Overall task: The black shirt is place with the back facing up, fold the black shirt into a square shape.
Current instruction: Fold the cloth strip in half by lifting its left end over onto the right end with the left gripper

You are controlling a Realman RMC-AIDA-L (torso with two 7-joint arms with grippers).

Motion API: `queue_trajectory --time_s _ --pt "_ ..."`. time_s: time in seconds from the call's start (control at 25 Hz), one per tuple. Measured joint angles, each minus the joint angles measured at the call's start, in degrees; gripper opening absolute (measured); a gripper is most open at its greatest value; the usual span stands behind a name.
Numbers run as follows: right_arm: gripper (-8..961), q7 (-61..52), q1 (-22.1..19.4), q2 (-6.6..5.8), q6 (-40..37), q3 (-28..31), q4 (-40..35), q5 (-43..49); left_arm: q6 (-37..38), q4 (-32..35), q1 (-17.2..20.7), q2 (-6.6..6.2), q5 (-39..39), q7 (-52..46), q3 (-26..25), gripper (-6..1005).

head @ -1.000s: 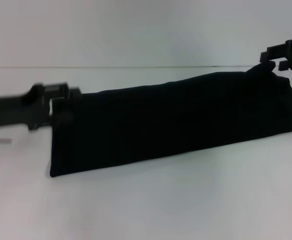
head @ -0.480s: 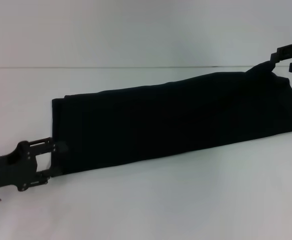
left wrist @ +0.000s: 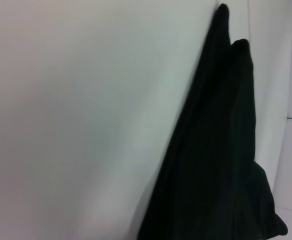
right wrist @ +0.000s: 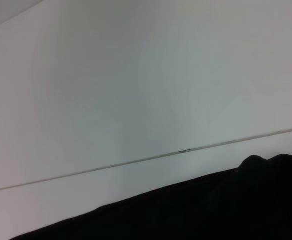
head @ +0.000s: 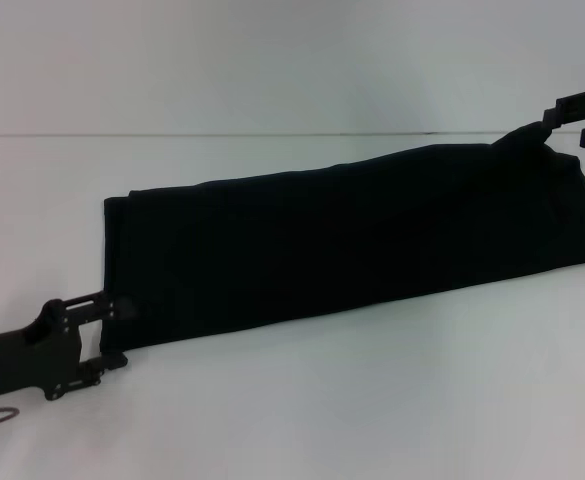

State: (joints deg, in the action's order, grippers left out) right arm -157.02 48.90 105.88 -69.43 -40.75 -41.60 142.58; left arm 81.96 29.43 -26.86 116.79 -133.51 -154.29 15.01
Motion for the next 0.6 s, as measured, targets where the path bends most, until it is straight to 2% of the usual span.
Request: queue_trajectory --time_s 0.28,0.6 --pt "678 0.25 -0.03 0.11 0.75 0.04 0.11 -0.13 -2.25 -1.57 0.44 0.53 0.23 -0.76 -0.64 718" --pt "678 0.47 0.32 0.14 0.86 0.06 0.12 -0.15 -6.74 -4.50 -1.80 1.02 0.87 -0.81 -1.00 698"
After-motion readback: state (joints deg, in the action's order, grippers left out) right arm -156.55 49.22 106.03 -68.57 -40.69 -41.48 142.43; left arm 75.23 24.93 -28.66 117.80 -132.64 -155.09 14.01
